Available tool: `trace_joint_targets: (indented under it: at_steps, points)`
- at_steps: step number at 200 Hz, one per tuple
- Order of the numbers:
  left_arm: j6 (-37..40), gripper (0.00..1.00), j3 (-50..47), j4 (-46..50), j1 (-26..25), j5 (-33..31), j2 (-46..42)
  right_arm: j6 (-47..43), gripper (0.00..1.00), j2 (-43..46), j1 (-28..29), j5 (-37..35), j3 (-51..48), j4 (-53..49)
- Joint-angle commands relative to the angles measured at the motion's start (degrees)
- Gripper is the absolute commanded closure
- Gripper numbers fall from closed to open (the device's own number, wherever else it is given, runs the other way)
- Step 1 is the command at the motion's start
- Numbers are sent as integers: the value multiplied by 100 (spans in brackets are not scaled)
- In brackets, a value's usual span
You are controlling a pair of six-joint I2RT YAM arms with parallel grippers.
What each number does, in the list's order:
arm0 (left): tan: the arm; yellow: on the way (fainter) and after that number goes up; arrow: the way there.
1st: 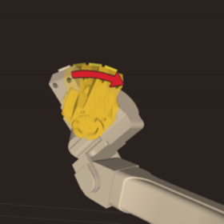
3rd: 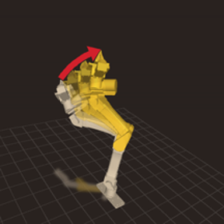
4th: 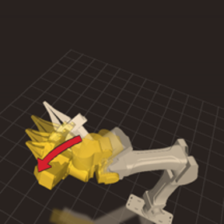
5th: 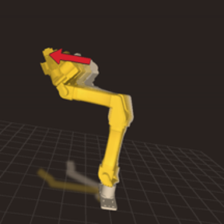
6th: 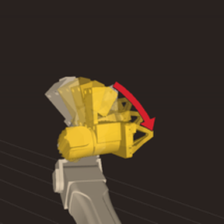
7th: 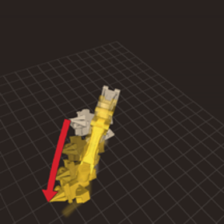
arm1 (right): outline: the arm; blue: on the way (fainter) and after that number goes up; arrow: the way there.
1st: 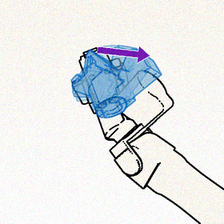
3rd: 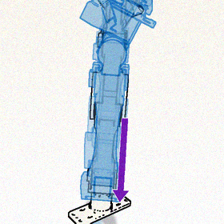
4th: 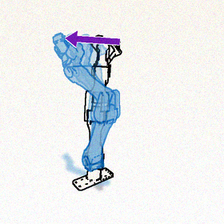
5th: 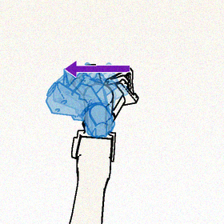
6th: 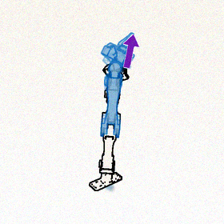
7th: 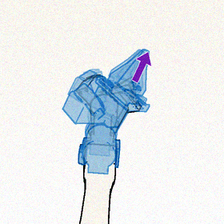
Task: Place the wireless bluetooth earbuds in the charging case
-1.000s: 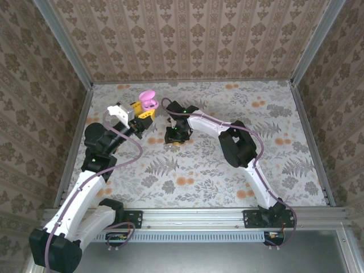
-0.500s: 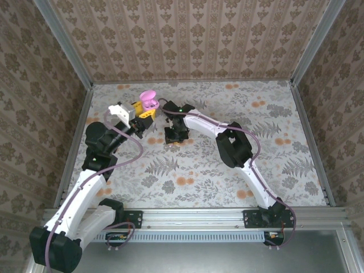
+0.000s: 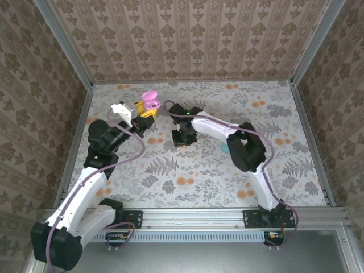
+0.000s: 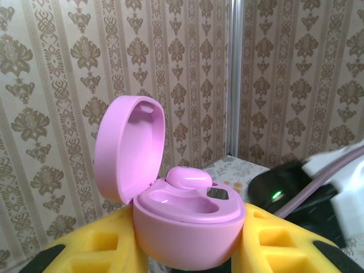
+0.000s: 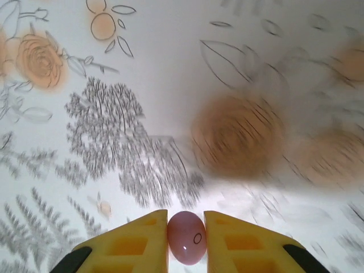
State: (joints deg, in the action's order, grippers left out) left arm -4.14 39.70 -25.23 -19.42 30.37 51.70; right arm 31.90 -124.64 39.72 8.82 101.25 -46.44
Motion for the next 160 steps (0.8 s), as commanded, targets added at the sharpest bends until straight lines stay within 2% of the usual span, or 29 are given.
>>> trace_joint_targets:
  at_steps: [1,42,68,82,110,160]
  points:
    - [237,67,34,62,-47,144,162,195,78,1141,-155,-191,-688,411]
    - [708,67,1,-20,-430,158,779,429,77,3057,-373,-473,-1856,524]
    - [911,67,37,-252,-631,256,1181,417,77,4031,-387,-661,-1923,406]
    - [993,67,55,-417,-908,294,1367,429,77,4375,-361,-644,-1852,404]
    - [1105,67,154,-518,-1101,329,1621,423,77,4692,-176,-636,-1571,438]
    - [1261,67,229,-485,-1325,307,1763,441,77,4326,33,-488,-1183,694]
